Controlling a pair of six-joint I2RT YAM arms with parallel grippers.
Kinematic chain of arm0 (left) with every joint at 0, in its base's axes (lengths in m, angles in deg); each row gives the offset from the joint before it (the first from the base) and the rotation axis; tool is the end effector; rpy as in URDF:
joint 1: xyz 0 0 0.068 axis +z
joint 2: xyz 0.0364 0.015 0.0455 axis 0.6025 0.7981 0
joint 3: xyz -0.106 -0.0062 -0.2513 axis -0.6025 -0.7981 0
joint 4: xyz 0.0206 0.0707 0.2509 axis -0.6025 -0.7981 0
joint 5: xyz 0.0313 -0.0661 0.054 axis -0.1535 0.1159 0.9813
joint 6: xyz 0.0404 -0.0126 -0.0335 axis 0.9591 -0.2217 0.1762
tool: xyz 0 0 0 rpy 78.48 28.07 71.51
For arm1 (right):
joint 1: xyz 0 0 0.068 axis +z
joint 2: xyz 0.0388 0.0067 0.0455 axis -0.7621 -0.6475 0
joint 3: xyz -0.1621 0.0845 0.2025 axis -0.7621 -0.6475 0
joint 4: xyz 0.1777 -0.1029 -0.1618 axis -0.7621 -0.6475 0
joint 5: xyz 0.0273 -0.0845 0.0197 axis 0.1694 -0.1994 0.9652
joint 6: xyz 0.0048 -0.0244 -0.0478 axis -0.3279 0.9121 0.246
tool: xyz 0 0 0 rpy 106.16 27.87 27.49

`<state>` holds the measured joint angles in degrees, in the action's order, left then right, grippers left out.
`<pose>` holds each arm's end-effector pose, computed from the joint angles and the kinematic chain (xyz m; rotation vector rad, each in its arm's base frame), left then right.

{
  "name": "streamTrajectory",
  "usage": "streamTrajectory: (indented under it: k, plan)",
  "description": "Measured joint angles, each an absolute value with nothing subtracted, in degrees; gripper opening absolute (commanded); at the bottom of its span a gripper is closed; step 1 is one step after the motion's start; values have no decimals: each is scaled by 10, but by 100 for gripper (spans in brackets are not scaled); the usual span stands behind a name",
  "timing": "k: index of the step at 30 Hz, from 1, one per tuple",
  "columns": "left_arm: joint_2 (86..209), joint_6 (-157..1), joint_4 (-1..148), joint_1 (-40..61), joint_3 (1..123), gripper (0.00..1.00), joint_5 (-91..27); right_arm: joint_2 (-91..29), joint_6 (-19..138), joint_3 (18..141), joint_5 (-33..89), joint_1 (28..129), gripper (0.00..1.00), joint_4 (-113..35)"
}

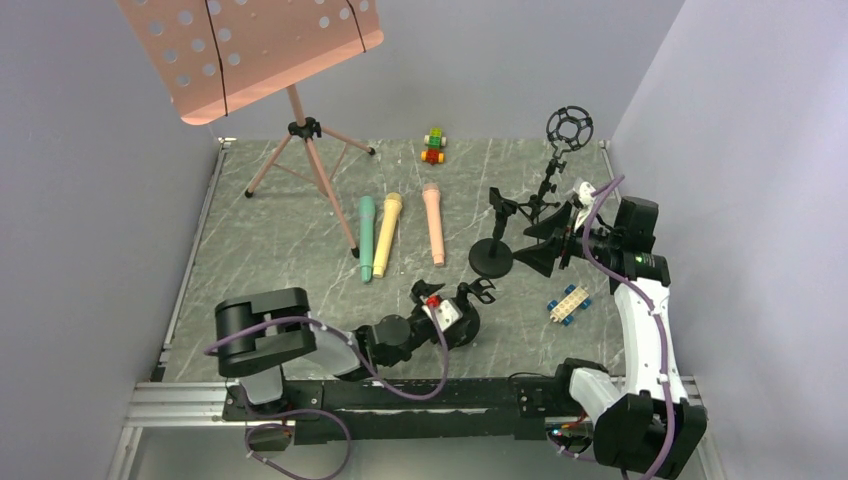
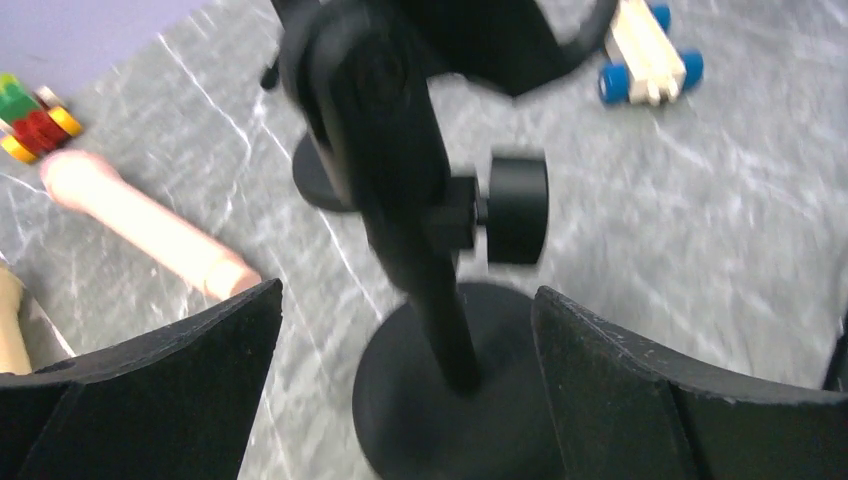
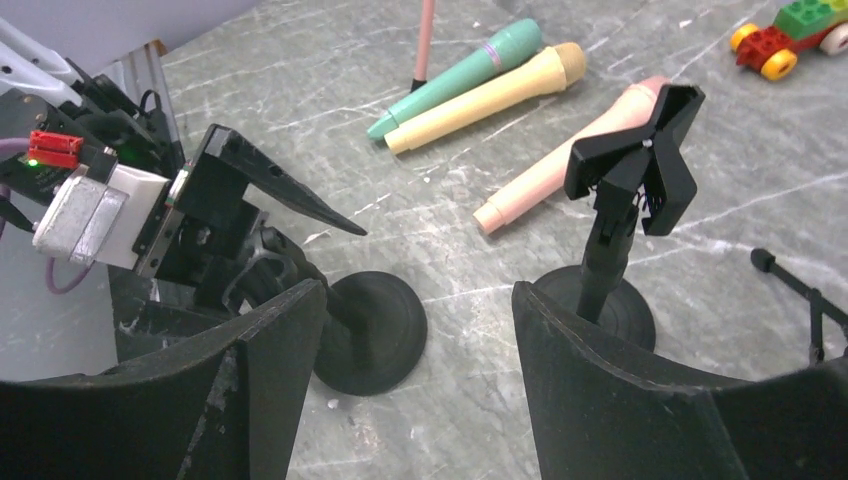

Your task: Attach the microphones to the stand

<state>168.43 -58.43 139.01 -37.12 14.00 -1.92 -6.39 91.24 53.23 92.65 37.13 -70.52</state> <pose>0.0911 -0.2730 0.1528 0.8553 1.4375 -0.5750 0.1934 -0.0082 0.3110 -0.8033 1.6800 0.9563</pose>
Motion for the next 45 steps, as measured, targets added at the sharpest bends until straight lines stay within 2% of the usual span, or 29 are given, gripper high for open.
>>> streamTrajectory:
  k: [10,26,33,36,40,42,45]
  plan:
    - [1744,-584,1441,-373,203,78,42,-46,888,527,941,371,74,-673]
    - [1780,-654,1455,-377,181,65,42,-57,883,527,942,371,75,-666]
    - [1781,-656,1467,-378,182,52,46,-62,884,527,942,371,75,-667]
    - [1781,-653,1470,-378,182,42,48,-65,884,527,942,371,75,-667]
    - [1781,-646,1472,-380,182,13,45,-68,885,527,942,371,75,-667]
    - [1781,-646,1478,-381,182,5,45,-69,886,527,942,371,75,-667]
    - [1780,-632,1483,-382,178,1,44,-70,887,527,941,371,75,-667]
